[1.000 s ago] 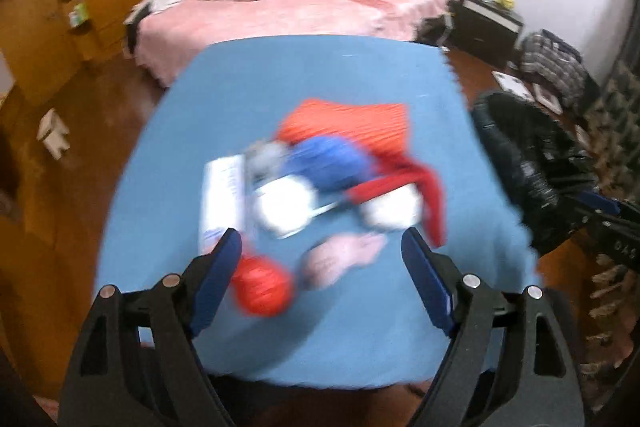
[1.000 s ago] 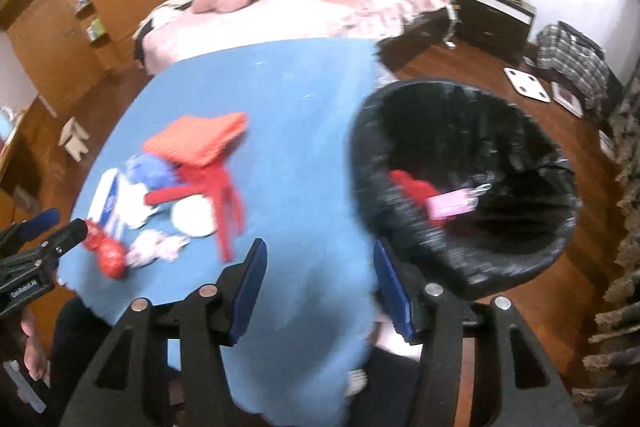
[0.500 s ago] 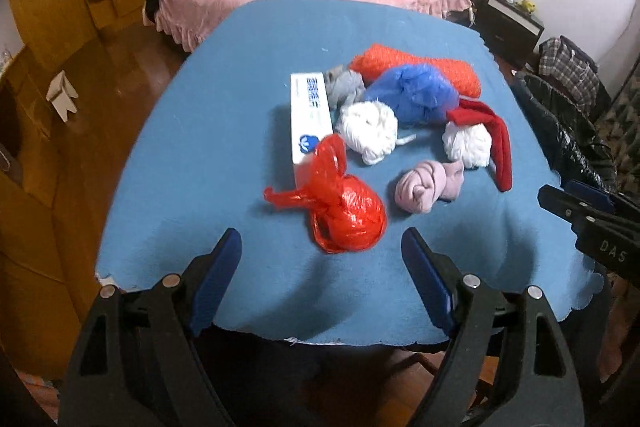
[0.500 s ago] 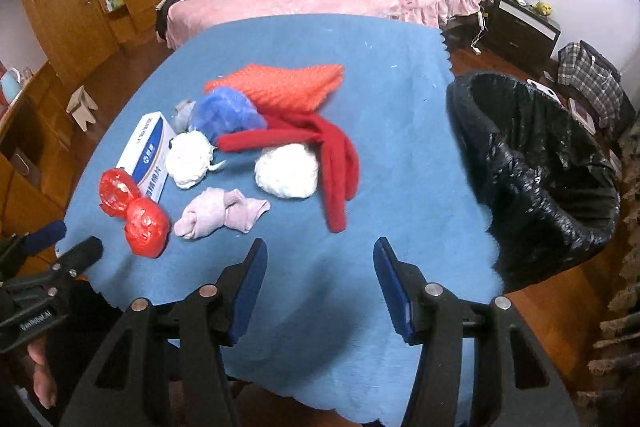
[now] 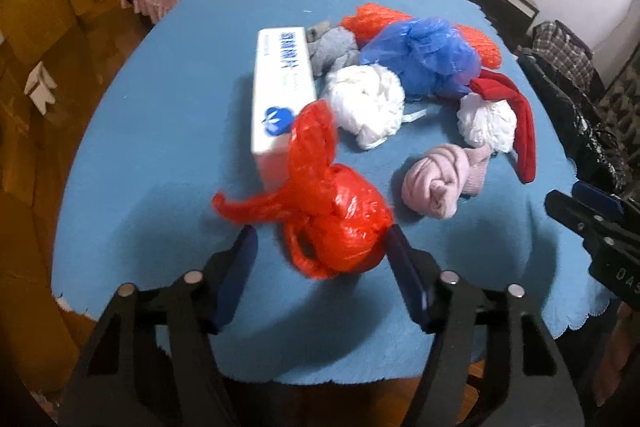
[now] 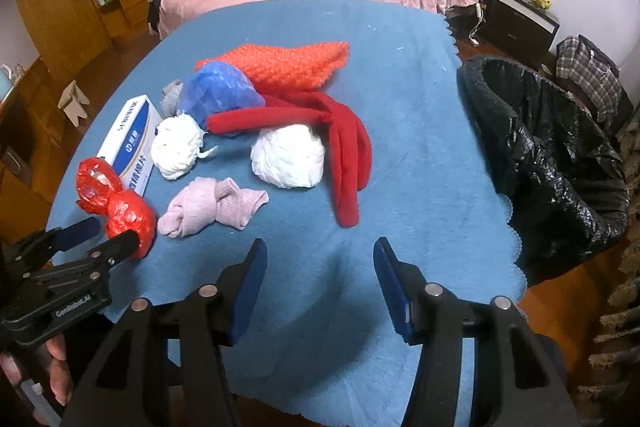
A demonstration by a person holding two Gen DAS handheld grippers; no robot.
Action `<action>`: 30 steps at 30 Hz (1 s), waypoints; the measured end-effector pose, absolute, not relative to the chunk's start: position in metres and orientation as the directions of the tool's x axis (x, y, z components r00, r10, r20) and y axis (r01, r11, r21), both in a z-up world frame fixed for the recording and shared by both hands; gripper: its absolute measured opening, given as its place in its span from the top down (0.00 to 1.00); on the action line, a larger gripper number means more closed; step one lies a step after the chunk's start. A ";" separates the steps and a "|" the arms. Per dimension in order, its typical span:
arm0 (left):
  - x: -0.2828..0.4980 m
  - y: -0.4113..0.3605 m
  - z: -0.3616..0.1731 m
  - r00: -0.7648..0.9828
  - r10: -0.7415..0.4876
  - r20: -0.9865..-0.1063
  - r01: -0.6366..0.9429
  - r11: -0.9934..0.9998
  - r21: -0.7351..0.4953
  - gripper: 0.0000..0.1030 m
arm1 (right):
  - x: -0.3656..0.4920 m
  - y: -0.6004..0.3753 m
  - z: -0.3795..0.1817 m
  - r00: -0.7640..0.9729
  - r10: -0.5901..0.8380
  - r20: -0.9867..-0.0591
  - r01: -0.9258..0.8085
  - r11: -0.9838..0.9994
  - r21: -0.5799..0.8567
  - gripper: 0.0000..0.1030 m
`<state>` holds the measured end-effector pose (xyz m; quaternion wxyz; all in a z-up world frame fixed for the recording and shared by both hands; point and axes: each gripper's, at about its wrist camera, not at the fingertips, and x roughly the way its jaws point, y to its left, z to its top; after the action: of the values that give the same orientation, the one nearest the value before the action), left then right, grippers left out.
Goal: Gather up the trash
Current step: 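Grasp the red plastic bag with the left tool, then grasp the pink knotted sock with the right tool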
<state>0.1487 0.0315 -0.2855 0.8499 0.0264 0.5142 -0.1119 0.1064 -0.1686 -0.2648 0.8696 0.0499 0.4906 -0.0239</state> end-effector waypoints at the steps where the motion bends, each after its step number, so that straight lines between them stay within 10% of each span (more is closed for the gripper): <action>1: 0.149 0.030 -0.286 0.446 -0.170 -0.879 0.227 0.971 -0.073 0.51 | 0.107 -0.168 -0.266 0.516 0.007 -0.856 0.090 0.994 0.062 0.47; 9: 0.148 0.035 -0.280 0.465 -0.205 -0.861 0.260 0.962 -0.088 0.79 | 0.110 -0.155 -0.267 0.516 0.022 -0.857 0.073 0.995 0.070 0.47; 30: 0.154 0.074 -0.264 0.514 -0.183 -0.838 0.217 0.973 -0.079 0.81 | 0.139 -0.103 -0.275 0.524 0.077 -0.848 0.030 0.994 0.109 0.47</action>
<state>0.1537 0.0745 -0.2643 0.8699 0.0177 0.4794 -0.1148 0.1393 -0.1035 -0.2746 0.8713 0.0547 0.4874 0.0137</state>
